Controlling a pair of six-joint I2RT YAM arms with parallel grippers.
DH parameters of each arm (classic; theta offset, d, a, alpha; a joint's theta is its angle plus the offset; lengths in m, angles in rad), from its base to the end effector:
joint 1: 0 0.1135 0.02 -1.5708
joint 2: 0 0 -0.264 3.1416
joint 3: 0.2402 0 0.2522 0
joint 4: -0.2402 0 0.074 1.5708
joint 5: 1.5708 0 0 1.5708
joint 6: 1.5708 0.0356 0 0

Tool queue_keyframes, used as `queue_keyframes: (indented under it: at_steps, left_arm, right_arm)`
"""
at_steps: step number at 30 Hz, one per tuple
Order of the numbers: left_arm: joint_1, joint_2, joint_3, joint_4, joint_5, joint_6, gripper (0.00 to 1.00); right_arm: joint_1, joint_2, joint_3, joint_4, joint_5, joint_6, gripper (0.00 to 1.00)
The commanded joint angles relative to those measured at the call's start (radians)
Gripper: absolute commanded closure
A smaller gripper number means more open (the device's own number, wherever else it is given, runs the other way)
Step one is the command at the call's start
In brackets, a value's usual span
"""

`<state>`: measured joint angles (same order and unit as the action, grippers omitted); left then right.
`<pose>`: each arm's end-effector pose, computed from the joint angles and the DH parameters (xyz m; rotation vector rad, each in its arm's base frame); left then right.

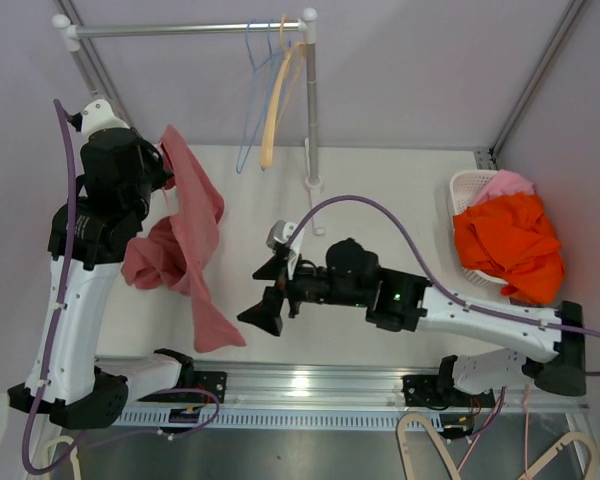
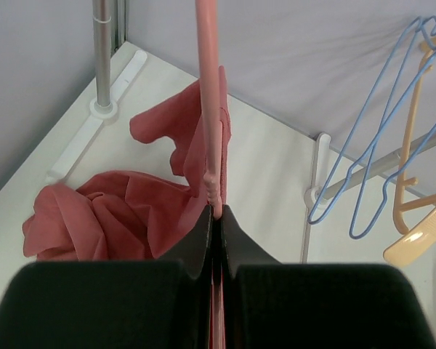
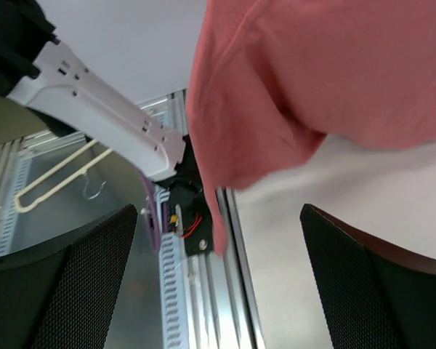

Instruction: Remove the t-shirt from the hanger

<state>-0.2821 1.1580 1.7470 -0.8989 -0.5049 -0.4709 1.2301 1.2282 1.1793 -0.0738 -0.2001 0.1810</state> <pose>0.1821 -0.0348 0.5092 -0.5097 1.7693 -0.0515 0.0892 0.2729 0.3968 -1.0631 1.5111 1.1959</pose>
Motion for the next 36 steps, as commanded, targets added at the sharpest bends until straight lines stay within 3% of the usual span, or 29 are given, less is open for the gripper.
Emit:
queue_keyframes:
  at_steps: [1, 8, 10, 14, 15, 19, 24, 28, 31, 32, 34, 35, 36]
  left_arm:
    - [-0.020, -0.009, 0.014, -0.009, -0.072, -0.087, 0.99]
    - [-0.040, -0.024, -0.010, -0.014, -0.106, -0.101, 0.99]
    - [-0.042, -0.029, -0.017, -0.008, -0.098, -0.095, 0.99]
    - [-0.043, -0.026, -0.033, 0.032, -0.080, -0.061, 0.99]
    - [-0.042, -0.020, -0.034, 0.041, -0.080, -0.055, 0.99]
    - [-0.042, 0.041, 0.003, 0.077, -0.083, -0.032, 0.99]
    - [-0.040, 0.190, 0.166, 0.051, -0.104, -0.015, 0.99]
    - [-0.042, 0.256, 0.366, -0.085, -0.048, -0.025, 0.99]
    - [-0.055, 0.168, 0.361, -0.124, 0.162, 0.018, 0.99]
    - [-0.063, 0.125, 0.289, -0.155, 0.263, 0.038, 0.99]
    - [-0.078, -0.048, 0.212, -0.155, 0.311, 0.054, 0.99]
    - [-0.080, -0.114, 0.074, -0.129, 0.330, 0.083, 0.99]
    - [-0.080, -0.176, 0.037, -0.124, 0.360, 0.098, 0.99]
  right_arm:
    - [0.052, 0.083, -0.003, 0.314, 0.157, -0.058, 0.01]
    - [0.094, 0.299, 0.098, 0.462, 0.240, -0.057, 0.02]
    - [0.097, 0.335, 0.134, 0.431, 0.235, -0.063, 0.20]
    - [0.146, 0.347, 0.172, 0.332, 0.319, -0.072, 0.95]
    - [0.160, 0.334, 0.163, 0.309, 0.336, -0.072, 1.00]
    - [0.265, 0.232, 0.059, 0.243, 0.458, -0.066, 1.00]
    - [0.412, 0.127, -0.052, 0.201, 0.582, 0.024, 1.00]
    - [0.437, 0.132, -0.098, 0.200, 0.648, 0.064, 1.00]
    - [0.388, 0.149, -0.073, 0.180, 0.682, 0.042, 1.00]
    - [0.379, 0.146, -0.048, 0.177, 0.683, 0.026, 1.00]
    - [0.362, 0.133, -0.018, 0.163, 0.705, -0.032, 1.00]
    - [0.352, 0.125, 0.005, 0.157, 0.712, -0.046, 1.00]
    - [0.336, 0.119, 0.016, 0.131, 0.714, -0.055, 1.00]
